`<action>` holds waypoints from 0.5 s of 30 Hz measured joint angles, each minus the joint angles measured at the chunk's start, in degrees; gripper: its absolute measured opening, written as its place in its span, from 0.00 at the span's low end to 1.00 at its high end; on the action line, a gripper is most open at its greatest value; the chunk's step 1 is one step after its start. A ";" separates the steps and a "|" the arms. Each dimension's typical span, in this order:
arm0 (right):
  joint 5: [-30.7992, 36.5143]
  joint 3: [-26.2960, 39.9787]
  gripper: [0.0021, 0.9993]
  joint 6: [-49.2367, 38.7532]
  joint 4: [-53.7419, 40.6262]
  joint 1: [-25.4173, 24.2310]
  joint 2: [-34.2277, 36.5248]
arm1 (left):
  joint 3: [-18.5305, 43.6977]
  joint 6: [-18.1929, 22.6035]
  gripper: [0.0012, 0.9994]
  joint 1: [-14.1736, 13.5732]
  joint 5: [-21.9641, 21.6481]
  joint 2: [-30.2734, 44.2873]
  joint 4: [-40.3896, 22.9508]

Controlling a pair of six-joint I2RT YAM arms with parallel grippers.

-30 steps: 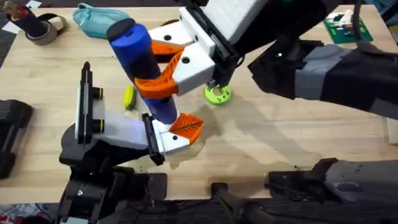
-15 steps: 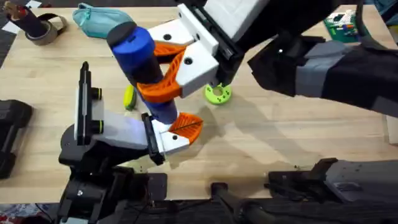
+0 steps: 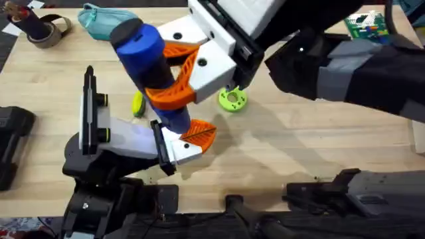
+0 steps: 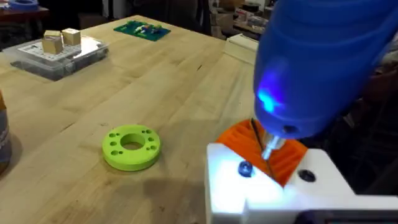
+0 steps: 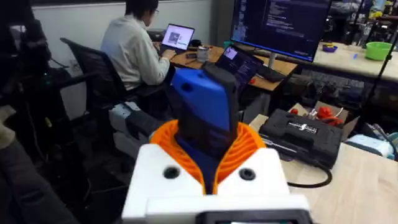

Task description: Pick up the gripper from the table and insert it into the empty holder that is missing its gripper. Then pick up a screw, insert it into the mounting hole, and use the screwdriver to tighten it. Finally, clean up the table by picking up the vegetable and placing it into the bucket.

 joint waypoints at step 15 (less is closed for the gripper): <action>-0.46 4.94 0.04 -0.25 -2.77 0.01 0.01 | 0.00 0.00 0.01 0.00 0.00 0.00 0.02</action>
